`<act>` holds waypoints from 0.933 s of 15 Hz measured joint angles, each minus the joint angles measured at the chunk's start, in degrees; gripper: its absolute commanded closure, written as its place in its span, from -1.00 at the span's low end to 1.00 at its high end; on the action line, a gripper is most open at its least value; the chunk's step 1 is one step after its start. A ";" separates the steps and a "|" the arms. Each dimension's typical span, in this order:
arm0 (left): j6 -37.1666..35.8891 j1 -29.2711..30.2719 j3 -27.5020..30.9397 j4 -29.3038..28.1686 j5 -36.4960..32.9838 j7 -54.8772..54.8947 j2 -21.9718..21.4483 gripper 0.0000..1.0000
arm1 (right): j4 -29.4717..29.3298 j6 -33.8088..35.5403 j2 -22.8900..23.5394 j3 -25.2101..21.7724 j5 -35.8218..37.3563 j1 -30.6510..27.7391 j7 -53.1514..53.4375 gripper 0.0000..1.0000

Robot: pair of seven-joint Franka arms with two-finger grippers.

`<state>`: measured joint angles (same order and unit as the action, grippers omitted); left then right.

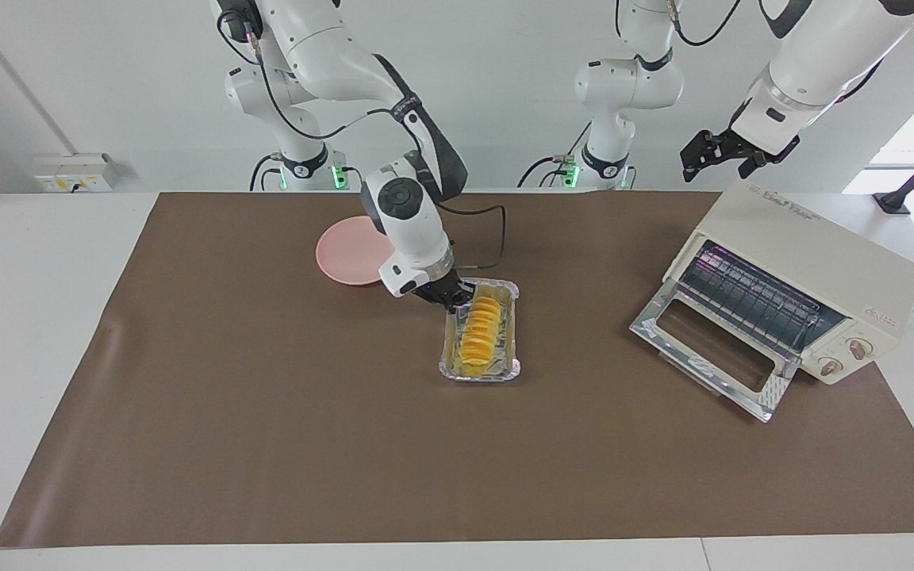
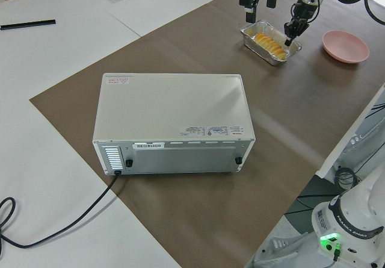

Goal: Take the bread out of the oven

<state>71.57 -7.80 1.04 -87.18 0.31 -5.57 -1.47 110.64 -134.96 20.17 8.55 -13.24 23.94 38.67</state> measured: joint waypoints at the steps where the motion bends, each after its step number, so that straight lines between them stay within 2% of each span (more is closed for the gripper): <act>1: 0.00 0.00 0.00 0.00 0.00 0.00 0.00 -1.00 | -0.53 1.01 -0.19 -0.11 0.00 -0.33 -1.11 1.00; 3: 0.00 0.00 0.00 0.00 0.00 0.00 -0.01 -1.00 | -1.69 4.36 -1.15 -0.49 0.00 -2.65 -6.51 1.00; 8: 0.00 0.00 0.00 0.00 0.00 0.00 -0.01 -1.00 | -1.87 11.78 -4.96 -0.97 -0.01 -15.34 -25.39 1.00; 14: 0.00 0.00 0.00 0.00 0.00 0.00 -0.01 -1.00 | 4.04 13.42 -6.27 -1.05 -0.04 -27.16 -40.44 1.00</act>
<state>71.57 -7.80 1.04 -87.18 0.31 -5.58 -1.48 114.67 -121.54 13.91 7.50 -13.28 -3.22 -1.77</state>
